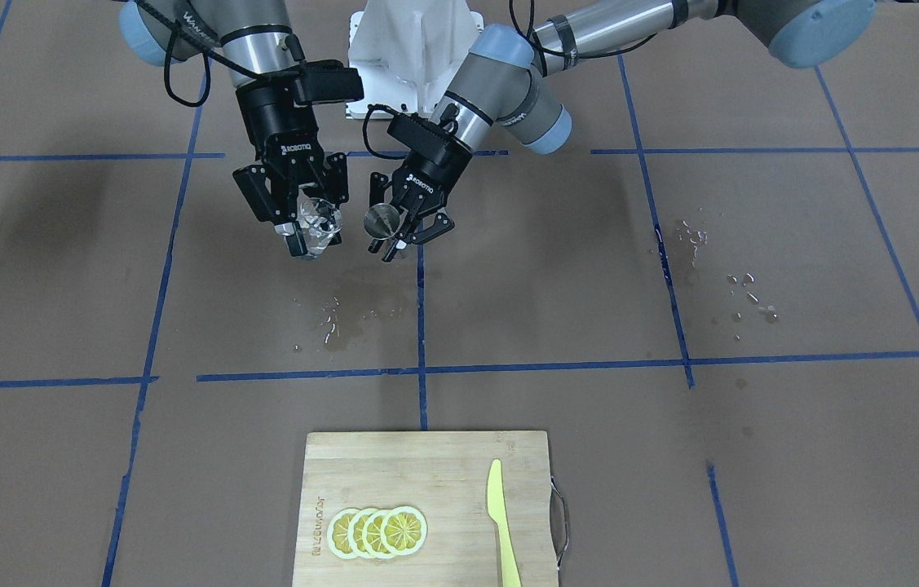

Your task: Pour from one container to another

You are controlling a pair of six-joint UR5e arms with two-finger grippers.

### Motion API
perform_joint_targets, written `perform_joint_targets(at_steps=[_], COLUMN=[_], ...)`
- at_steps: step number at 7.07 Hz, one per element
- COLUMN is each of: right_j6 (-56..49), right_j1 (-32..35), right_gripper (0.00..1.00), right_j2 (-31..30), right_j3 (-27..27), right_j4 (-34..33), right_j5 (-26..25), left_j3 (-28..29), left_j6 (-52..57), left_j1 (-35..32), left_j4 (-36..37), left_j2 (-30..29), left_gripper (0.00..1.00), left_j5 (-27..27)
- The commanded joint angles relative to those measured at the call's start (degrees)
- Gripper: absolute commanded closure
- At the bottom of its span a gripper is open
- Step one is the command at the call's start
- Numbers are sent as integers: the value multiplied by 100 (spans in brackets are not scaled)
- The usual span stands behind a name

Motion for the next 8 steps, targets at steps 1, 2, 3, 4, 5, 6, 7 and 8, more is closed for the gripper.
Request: perform_joint_targets(at_steps=[1,2,3,4,5,6,7,8], right_j6=[-519,-627,-758,-907,-987,-1171,-1477,-1820], right_j1=[-53,-62,-70,-149,-245,-264,-377,-430], right_gripper=[100,100,100,100,100,100,100,100], right_j2=[75,83,84,84,92,101,110,188], right_j3=[12,12,3,3,-5,3,-5,-6], right_j4=[-185,-185,-185,-194,-211,-238,-238,-351], right_j5=[-68,-69,-86,-251,-358,-402,-681,-884], left_j3=[39,48,48,48,48,48,48,48], left_j6=[1,1,1,1,1,1,1,1], left_j1=[-2,-2,-2,-2,-2,-2,-2,-2], left_j4=[0,0,0,0,0,0,0,0], left_j2=[-28,-37,-37,-80,-90,-90,-90,-90], left_gripper=[100,100,100,100,100,100,100,100], left_j5=[7,-2,-2,-2,-2,-2,-2,-2])
